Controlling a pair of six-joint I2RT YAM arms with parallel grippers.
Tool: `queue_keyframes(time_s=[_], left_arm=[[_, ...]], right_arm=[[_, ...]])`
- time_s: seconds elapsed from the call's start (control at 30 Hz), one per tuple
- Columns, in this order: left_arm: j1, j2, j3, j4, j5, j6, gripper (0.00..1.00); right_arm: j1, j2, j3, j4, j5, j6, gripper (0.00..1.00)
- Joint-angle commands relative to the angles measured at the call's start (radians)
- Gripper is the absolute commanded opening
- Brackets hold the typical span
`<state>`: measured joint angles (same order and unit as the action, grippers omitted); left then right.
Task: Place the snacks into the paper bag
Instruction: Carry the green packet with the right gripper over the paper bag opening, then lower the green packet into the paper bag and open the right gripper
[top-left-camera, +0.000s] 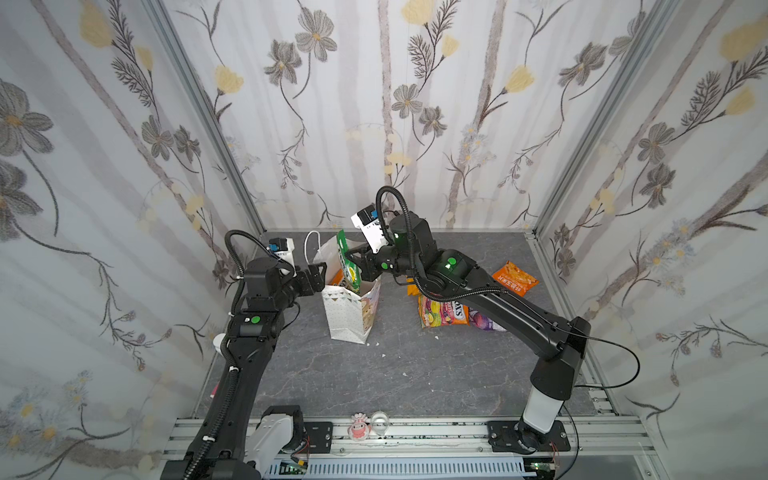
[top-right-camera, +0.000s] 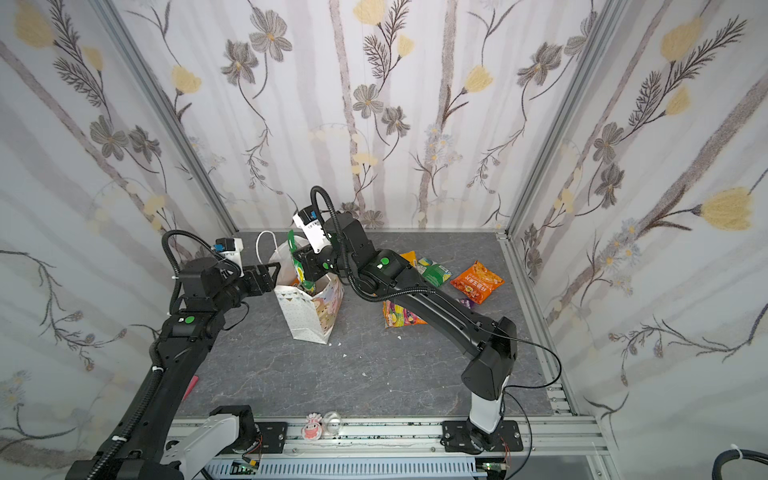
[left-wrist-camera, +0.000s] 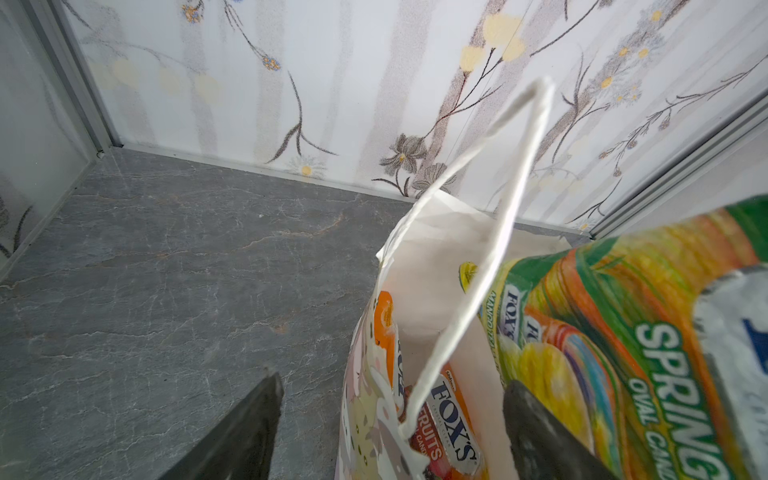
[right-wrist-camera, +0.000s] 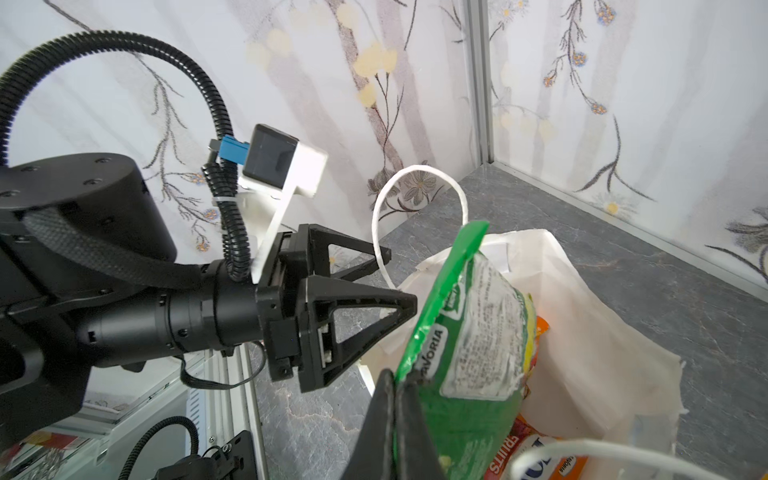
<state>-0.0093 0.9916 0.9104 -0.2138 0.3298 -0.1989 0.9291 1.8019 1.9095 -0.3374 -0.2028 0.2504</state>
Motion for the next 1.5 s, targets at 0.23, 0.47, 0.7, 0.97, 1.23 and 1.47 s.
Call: queue_keyframes(time_s=[0.23, 0.47, 0.7, 0.97, 1.23, 1.47], left_arm=[[0.002, -0.001, 0.001, 0.017, 0.005, 0.0, 0.83], [0.001, 0.006, 0.001, 0.016, 0.009, 0.0, 0.84], [0.002, 0.018, 0.003, 0.016, 0.018, -0.004, 0.84], [0.002, 0.022, 0.003, 0.014, 0.02, -0.004, 0.83], [0.002, 0.019, 0.003, 0.013, 0.02, -0.003, 0.83], [0.002, 0.018, 0.004, 0.013, 0.018, -0.002, 0.84]], right_arm=[[-0.001, 0.027, 0.002, 0.009, 0.128, 0.038, 0.0], [0.01, 0.026, 0.002, -0.059, 0.269, 0.059, 0.0], [0.048, 0.018, 0.006, -0.1, 0.393, 0.066, 0.0], [0.048, 0.06, 0.02, -0.12, 0.389, 0.076, 0.0], [0.048, 0.1, 0.02, -0.048, 0.209, 0.089, 0.0], [0.045, 0.126, 0.026, -0.06, 0.266, 0.092, 0.0]])
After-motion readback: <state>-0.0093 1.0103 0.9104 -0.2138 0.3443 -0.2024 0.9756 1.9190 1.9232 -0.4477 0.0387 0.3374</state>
